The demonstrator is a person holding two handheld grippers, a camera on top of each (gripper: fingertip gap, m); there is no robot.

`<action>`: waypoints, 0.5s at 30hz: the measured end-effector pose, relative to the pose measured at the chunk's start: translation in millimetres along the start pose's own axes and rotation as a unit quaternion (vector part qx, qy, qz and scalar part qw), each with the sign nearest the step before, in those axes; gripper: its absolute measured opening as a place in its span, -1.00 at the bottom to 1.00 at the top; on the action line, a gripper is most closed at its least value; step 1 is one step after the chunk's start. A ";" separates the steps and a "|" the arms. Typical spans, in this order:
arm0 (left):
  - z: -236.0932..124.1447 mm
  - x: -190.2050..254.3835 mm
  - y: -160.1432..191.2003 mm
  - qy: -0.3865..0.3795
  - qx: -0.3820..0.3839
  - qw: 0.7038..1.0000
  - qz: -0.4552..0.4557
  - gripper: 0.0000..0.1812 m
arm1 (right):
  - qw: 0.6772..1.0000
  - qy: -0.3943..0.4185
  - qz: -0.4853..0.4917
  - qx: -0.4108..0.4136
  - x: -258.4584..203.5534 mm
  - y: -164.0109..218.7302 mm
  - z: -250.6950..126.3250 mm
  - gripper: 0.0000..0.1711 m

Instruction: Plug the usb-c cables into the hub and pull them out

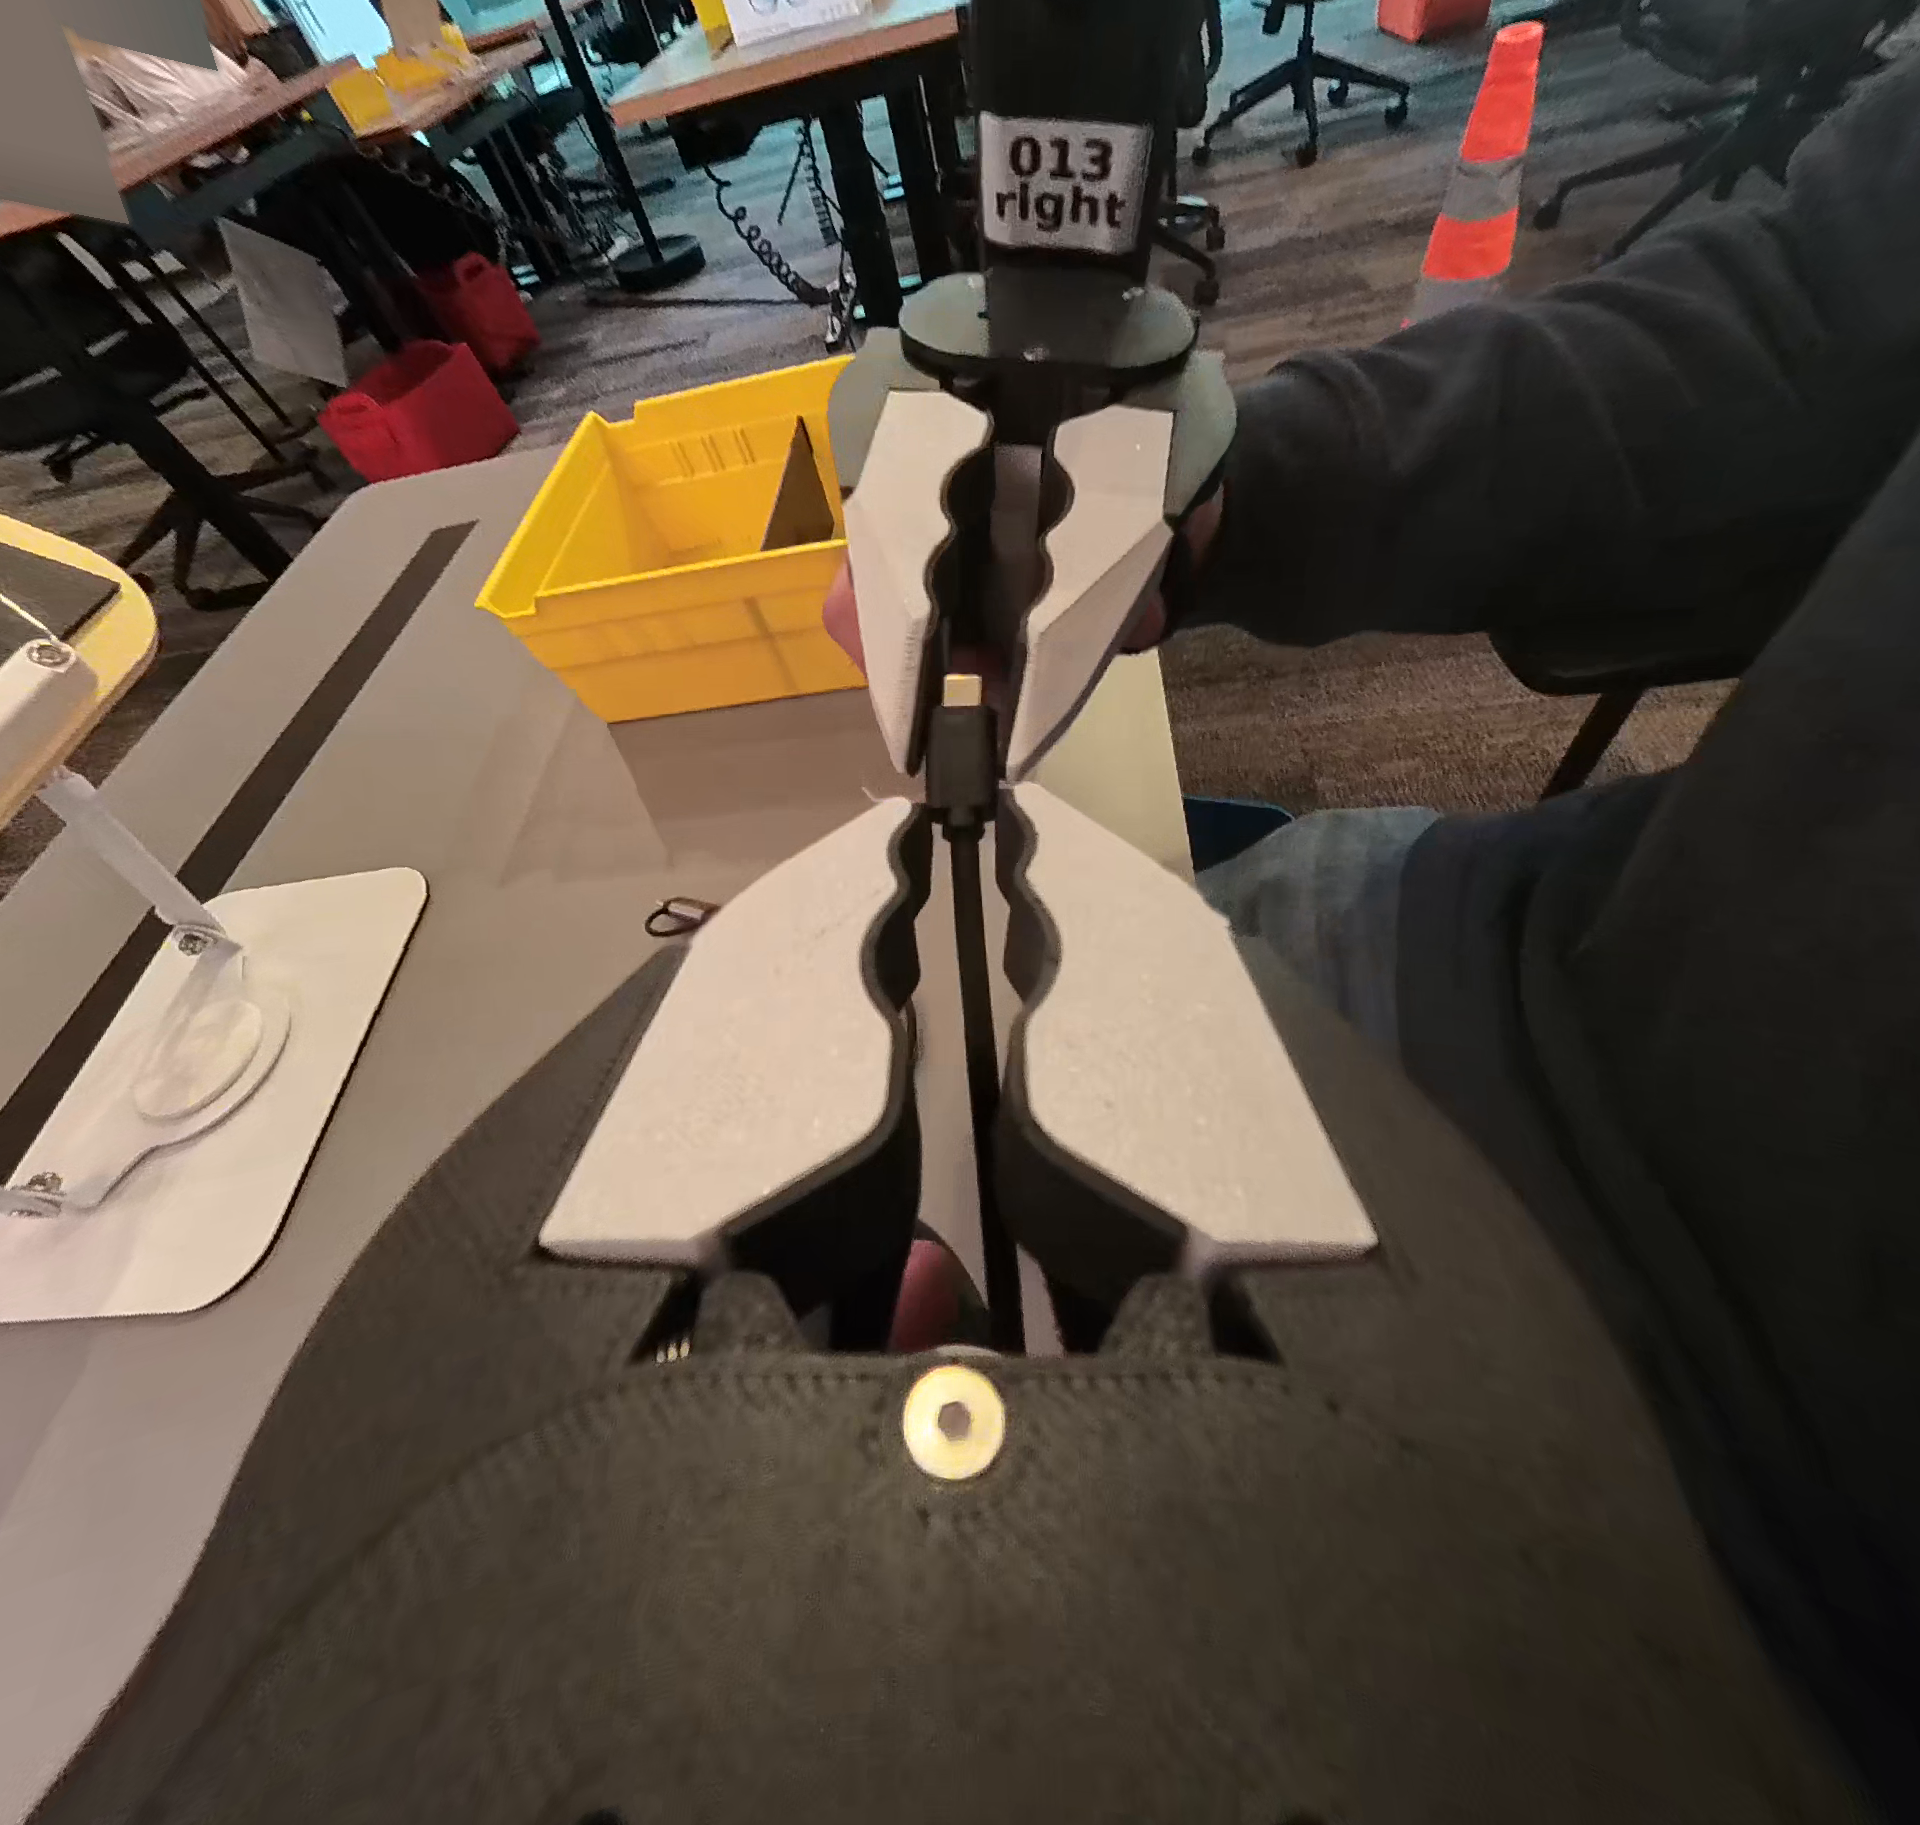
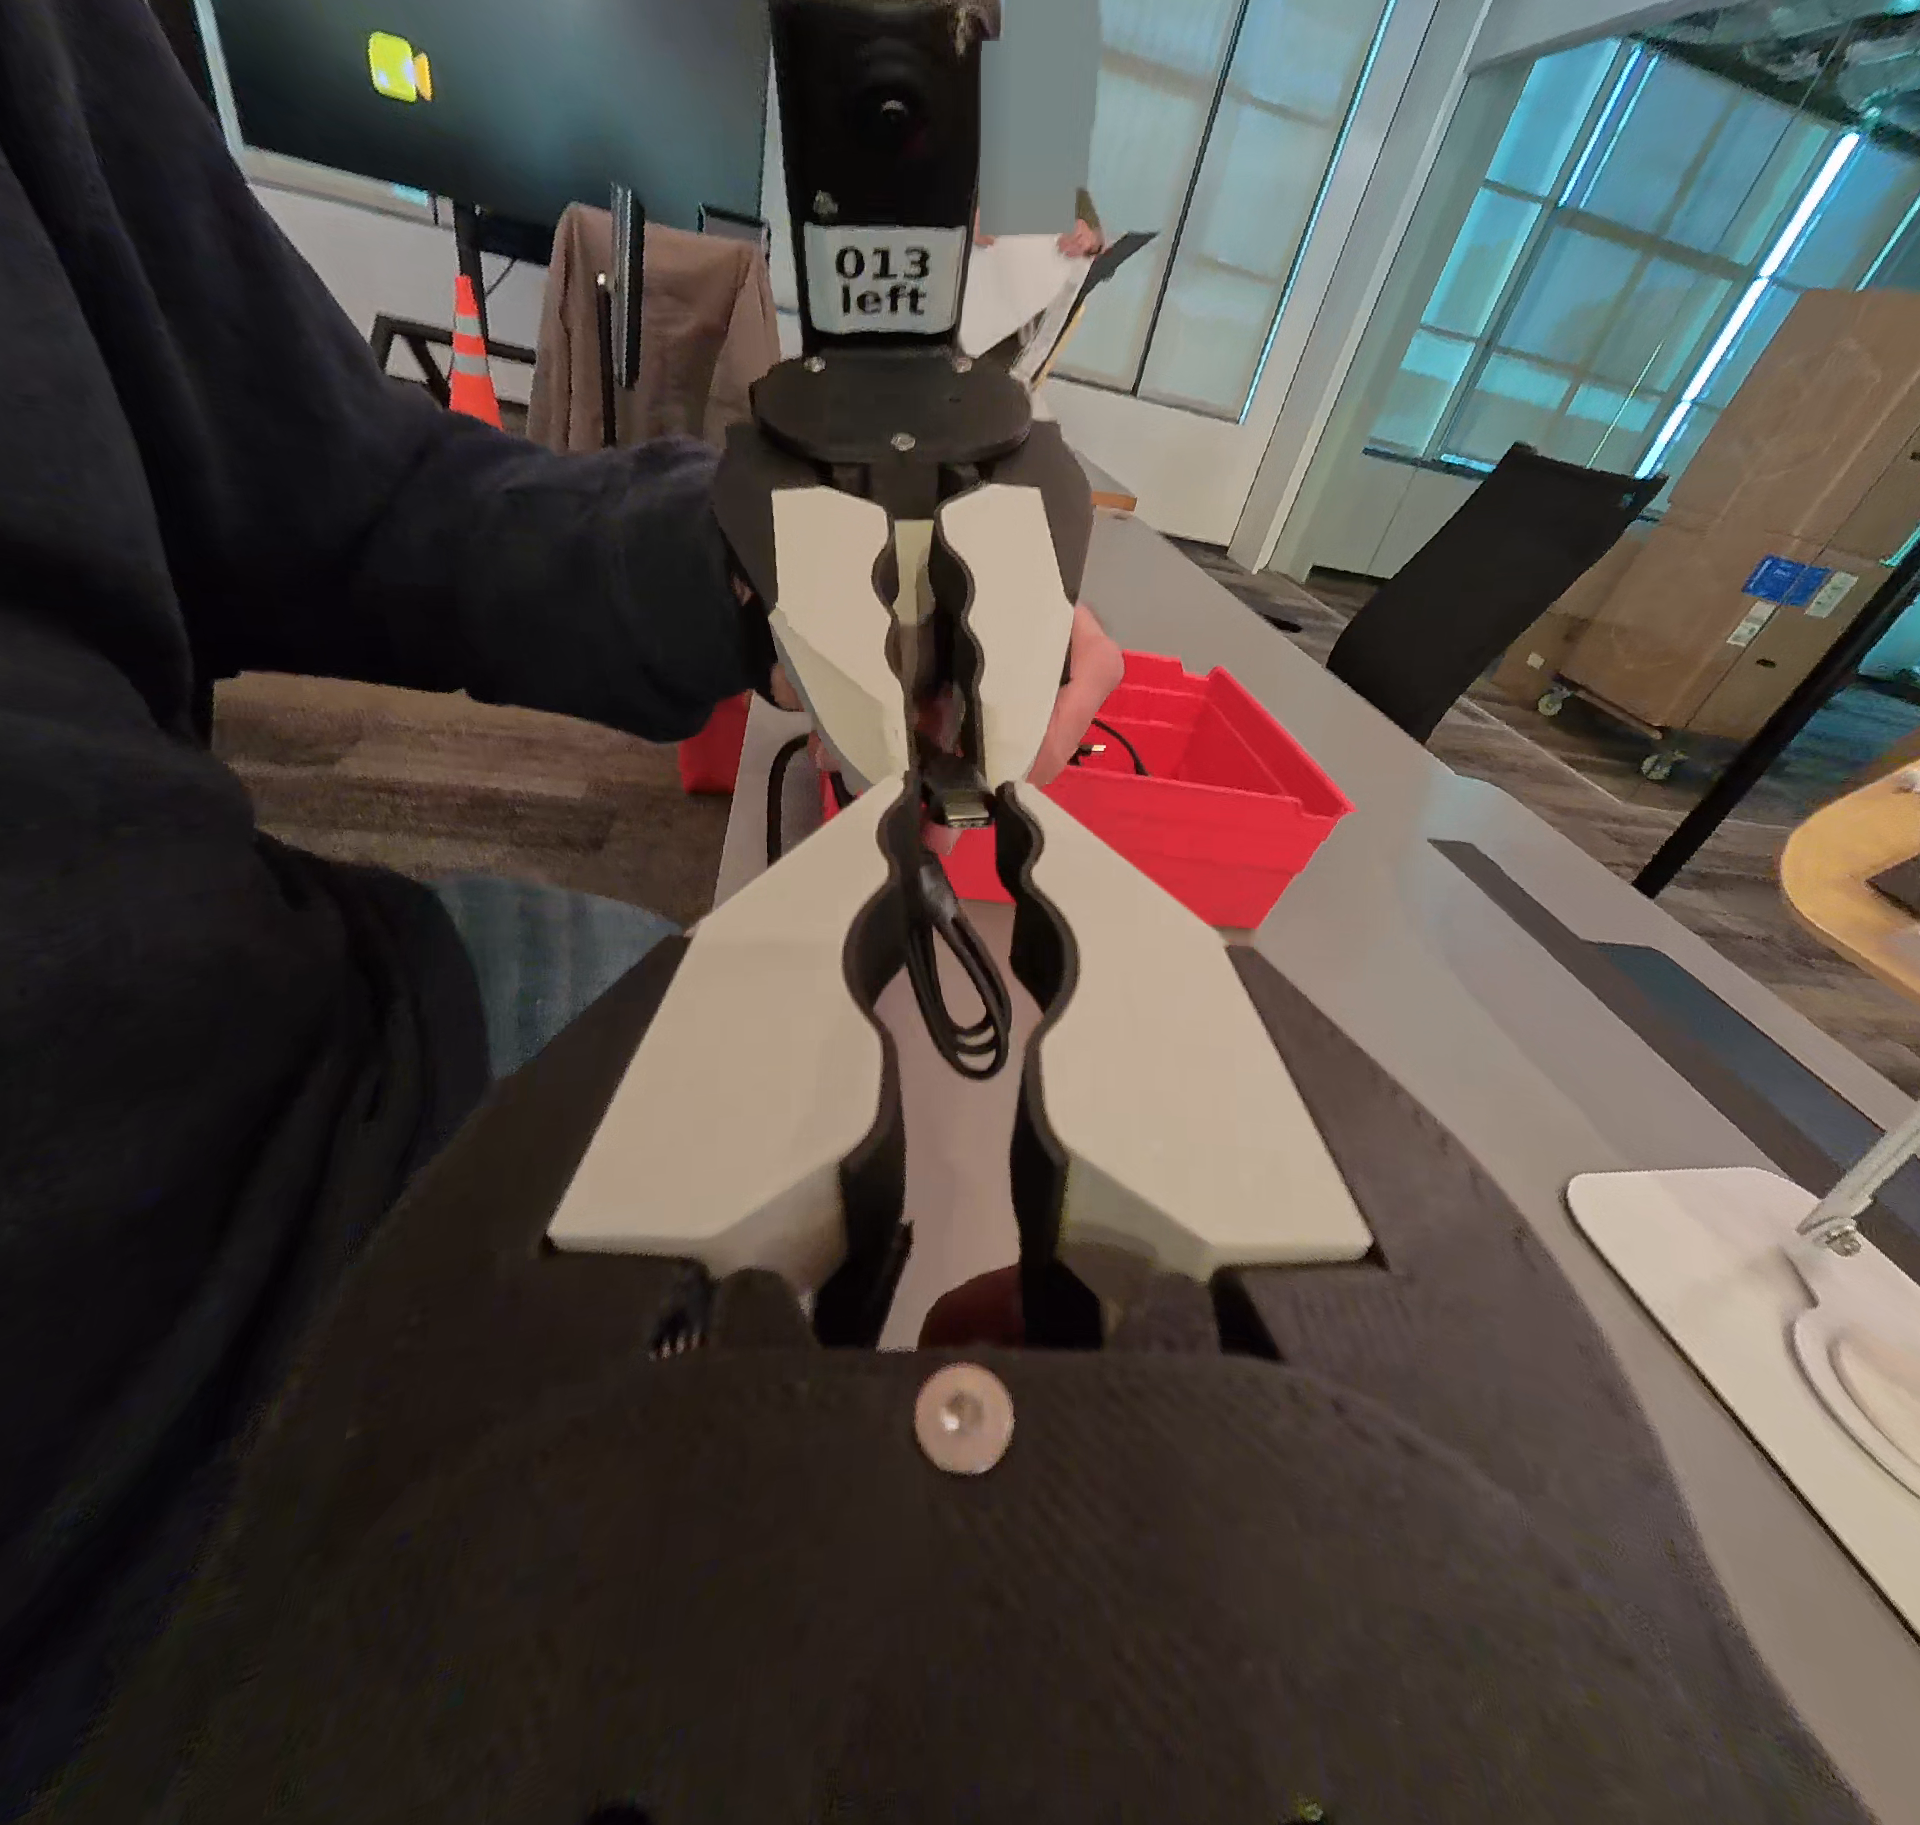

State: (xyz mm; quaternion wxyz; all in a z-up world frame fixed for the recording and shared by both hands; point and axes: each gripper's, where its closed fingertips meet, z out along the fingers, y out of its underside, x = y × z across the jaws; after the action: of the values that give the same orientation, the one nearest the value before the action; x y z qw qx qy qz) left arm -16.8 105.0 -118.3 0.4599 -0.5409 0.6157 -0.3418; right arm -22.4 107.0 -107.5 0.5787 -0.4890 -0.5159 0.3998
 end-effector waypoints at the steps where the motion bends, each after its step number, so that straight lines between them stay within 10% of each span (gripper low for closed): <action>1: 0.0 1.2 2.5 0.004 -0.009 1.000 0.003 -0.87 | 1.000 -0.005 -0.002 -0.012 -1.4 2.9 0.6 -0.88; 15: 0.3 -0.8 6.1 0.025 0.038 0.998 -0.039 -0.86 | 0.996 -0.031 0.080 0.037 -0.2 12.4 2.4 -0.89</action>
State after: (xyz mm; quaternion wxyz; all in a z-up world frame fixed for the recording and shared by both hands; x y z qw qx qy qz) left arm -18.6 106.9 -123.8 0.4506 -0.5379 0.5922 -0.3960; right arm -24.3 109.7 -119.6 0.5463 -0.4942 -0.4775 0.4789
